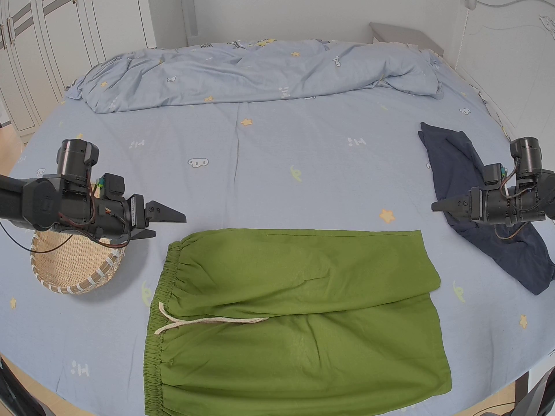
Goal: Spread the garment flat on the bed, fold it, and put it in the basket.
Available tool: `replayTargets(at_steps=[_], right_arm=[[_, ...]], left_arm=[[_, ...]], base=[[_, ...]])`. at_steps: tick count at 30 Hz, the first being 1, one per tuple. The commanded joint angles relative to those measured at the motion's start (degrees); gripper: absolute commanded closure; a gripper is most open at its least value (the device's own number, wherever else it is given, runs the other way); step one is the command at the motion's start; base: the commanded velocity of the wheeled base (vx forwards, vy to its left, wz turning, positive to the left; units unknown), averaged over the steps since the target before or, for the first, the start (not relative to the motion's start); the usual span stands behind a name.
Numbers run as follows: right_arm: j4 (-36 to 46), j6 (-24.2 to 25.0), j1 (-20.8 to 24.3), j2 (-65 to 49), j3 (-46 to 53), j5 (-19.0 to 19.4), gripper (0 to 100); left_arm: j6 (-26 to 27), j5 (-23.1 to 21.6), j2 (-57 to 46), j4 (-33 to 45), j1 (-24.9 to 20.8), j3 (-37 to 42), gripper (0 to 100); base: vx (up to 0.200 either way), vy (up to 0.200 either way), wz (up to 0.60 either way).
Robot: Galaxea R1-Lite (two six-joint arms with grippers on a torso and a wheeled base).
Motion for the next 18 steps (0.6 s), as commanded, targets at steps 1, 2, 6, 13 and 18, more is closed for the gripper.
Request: replayTargets(at_steps=[1,2,6,13,18], right_arm=[[-0.07,0.10,2.56,3.75,-0.13,-0.13,0],[-0.07,0.02,2.65,3.75,-0.04,-0.21,0],[-0.07,0.02,3.18,3.66,0.75,-0.21,0],[-0.07,0.02,3.35,3.58,0.84,-0.21,0],[-0.07,0.10,3.35,3.58,0.84,-0.21,0]], left_arm=[[-0.21,0.28,8.42,-0.47,-0.42,-2.58,0],[-0.21,0.28,8.86,-0.47,-0.42,-2.67,0],[-0.21,0.28,11.67,-0.47,0.28,-4.08,0],[-0.21,0.28,14.74,-0.47,0.02,-6.10,0],[-0.21,0.28,15.27,-0.47,0.02,-6.63,0]], base=[[0.000,0.000,0.00],[0.000,0.000,0.00],[0.000,0.000,0.00],[0.000,0.000,0.00],[0.000,0.000,0.00]])
